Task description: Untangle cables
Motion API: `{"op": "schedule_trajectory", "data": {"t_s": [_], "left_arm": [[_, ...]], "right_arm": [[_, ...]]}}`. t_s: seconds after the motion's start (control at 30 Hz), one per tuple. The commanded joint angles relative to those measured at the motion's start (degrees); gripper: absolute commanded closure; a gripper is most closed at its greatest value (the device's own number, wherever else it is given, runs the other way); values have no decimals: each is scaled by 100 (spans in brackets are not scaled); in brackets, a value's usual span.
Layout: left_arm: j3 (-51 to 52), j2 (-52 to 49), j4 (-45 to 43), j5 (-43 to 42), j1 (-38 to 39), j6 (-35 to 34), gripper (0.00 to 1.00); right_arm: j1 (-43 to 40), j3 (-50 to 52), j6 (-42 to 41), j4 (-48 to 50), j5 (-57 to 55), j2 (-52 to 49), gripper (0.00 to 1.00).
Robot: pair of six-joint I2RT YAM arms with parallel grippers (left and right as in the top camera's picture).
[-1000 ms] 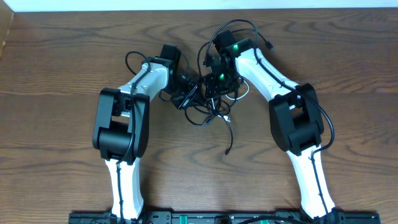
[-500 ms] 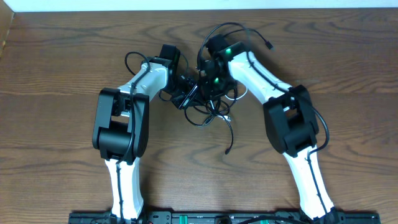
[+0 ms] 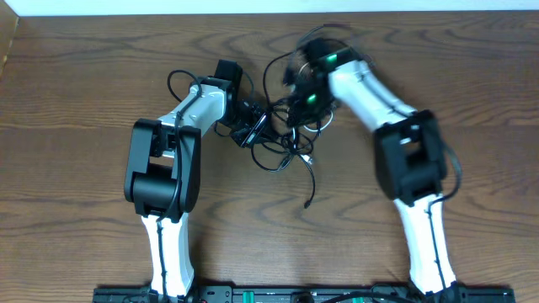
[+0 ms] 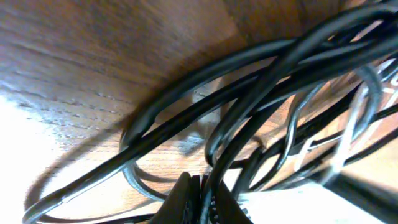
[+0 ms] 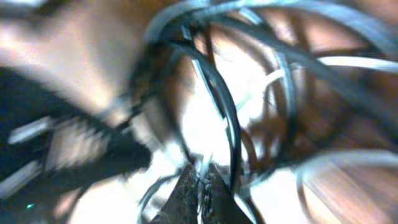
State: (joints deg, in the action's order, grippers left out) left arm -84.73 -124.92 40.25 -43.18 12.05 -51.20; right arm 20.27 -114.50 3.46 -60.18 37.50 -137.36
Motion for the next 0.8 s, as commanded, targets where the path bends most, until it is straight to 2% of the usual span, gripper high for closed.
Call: {"op": "schedule_trajectory", "data": {"t_s": [0.0, 0.1, 0.2, 0.3, 0.4, 0.47, 0.63, 0.77], "left_arm": [[20, -50, 17, 61, -52, 153, 93], [20, -50, 24, 57, -52, 551, 93], [20, -50, 24, 55, -52, 662, 93], [20, -50, 22, 7, -52, 846, 93], [17, -44, -46, -227, -55, 1786, 93], [11, 13, -44, -229, -81, 2175, 93], [7, 608, -90, -221, -107, 2872, 93], [7, 1399, -114, 330, -101, 2907, 93]], "right_arm": [[-562, -26, 560, 48, 2249, 1071, 99], [-964, -26, 557, 61, 2992, 1578, 99], [-1228, -26, 557, 57, 3252, 1926, 99], [-1342, -26, 503, -15, 2883, 2162, 99], [-1333, -24, 372, -177, 2048, 2225, 99], [-1314, -24, 365, -310, 1676, 2216, 93], [-1294, -24, 212, -385, 728, 2203, 67], [-1196, -9, -146, -350, -518, 2162, 57]]}}
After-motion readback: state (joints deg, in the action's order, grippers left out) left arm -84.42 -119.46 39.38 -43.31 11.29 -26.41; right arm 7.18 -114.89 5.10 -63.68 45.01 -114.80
